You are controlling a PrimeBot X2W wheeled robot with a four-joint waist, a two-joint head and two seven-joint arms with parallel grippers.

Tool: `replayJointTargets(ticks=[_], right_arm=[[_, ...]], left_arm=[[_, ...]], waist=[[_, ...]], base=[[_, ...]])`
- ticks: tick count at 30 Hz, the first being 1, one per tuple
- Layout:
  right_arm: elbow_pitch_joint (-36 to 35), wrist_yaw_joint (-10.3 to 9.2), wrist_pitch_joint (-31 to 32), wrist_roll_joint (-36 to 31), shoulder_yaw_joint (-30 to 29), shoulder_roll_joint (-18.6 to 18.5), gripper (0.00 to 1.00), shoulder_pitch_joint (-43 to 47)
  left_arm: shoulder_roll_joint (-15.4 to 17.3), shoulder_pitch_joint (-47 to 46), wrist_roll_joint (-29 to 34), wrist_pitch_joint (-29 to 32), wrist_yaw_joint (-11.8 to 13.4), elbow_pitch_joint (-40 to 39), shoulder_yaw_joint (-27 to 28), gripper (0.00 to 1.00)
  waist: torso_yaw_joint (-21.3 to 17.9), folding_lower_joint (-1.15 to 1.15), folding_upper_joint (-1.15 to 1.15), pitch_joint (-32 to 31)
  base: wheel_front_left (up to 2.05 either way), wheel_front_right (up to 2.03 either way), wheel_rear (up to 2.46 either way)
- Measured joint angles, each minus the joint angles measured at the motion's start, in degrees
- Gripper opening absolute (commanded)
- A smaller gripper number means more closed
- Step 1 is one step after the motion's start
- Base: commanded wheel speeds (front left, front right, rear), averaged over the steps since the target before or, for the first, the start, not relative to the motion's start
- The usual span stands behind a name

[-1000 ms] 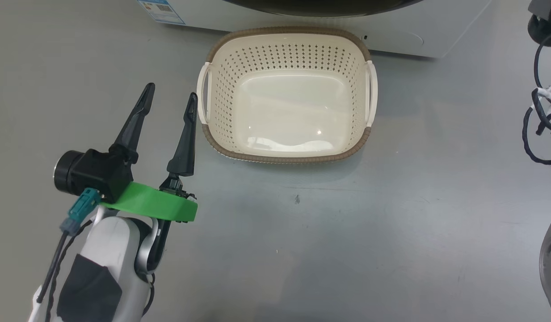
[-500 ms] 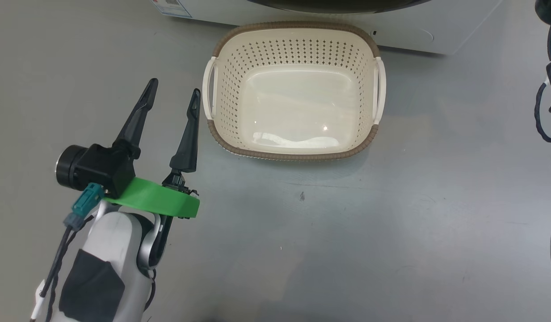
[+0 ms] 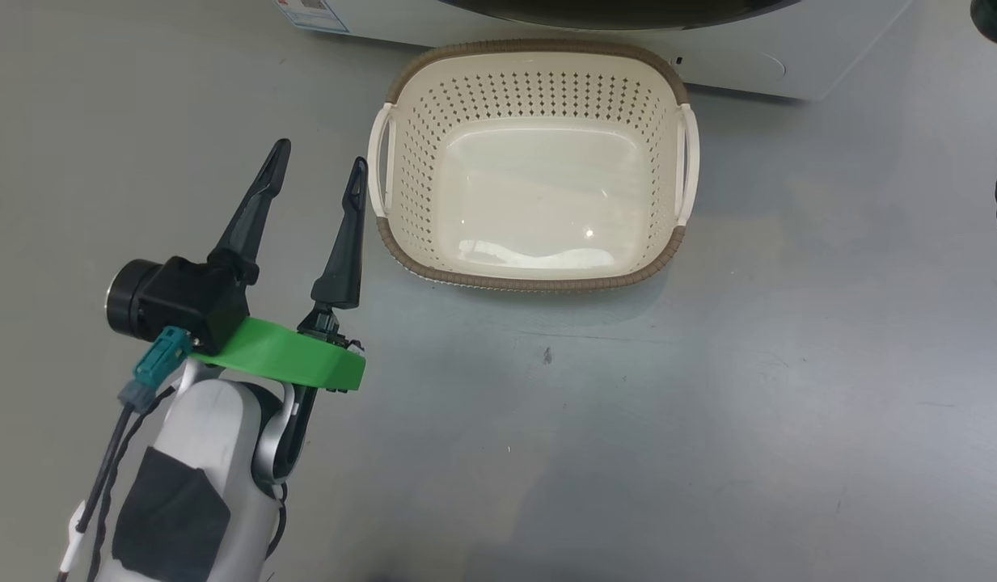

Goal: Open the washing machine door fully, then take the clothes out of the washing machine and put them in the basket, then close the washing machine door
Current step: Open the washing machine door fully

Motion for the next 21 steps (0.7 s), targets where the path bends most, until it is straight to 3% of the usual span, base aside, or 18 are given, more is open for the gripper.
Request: replayJointTargets(ticks=[21], right_arm=[[2.3,2.66,8.3,3.0,0.8,0.0,0.00,2.5]], left_arm=[[-0.3,-0.2,0.9,0.0,0.0,1.2,1.0,1.00]], waist=[[-1.7,0.00,0.00,-2.3]], base=[[0.00,0.00,0.00]])
